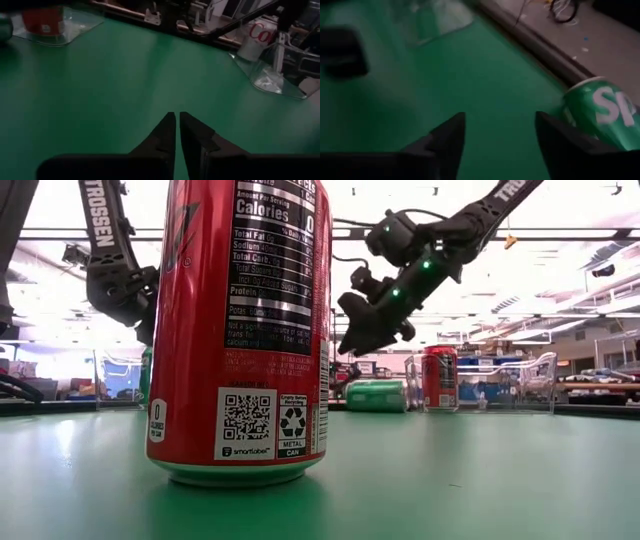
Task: Sort soda cans
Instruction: Put the green soda can into the top left transparent bin
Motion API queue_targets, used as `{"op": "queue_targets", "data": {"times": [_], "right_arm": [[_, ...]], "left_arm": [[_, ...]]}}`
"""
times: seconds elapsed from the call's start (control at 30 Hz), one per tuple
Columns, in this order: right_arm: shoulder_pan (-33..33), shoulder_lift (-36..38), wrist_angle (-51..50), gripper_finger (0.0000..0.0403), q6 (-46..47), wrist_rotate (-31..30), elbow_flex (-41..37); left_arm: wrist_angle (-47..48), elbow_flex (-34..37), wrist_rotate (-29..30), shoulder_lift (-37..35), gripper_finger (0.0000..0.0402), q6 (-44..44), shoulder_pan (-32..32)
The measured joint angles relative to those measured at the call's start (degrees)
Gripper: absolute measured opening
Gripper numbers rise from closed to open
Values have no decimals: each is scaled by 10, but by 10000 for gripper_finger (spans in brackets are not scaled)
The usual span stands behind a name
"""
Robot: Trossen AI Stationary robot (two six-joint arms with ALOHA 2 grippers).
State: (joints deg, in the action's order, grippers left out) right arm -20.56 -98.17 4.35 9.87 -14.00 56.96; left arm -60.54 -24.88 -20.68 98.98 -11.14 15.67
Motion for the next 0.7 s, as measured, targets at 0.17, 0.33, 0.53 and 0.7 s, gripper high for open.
{"op": "queue_targets", "data": {"times": [0.17,0.33,0.53,0.7], "right_arm": [[-25,-10,9,290,0,2,0],[-29,-22,37,272,8,0,12],[-34,-42,-50,105,24,-93,103],[-58,-80,-190,16,25,-140,202]], "left_arm": [[3,0,-23,-4,9,0,26],[3,0,-33,-4,3,0,45],[4,0,-37,-5,2,-11,62],[6,0,-46,-6,2,-13,65]]}}
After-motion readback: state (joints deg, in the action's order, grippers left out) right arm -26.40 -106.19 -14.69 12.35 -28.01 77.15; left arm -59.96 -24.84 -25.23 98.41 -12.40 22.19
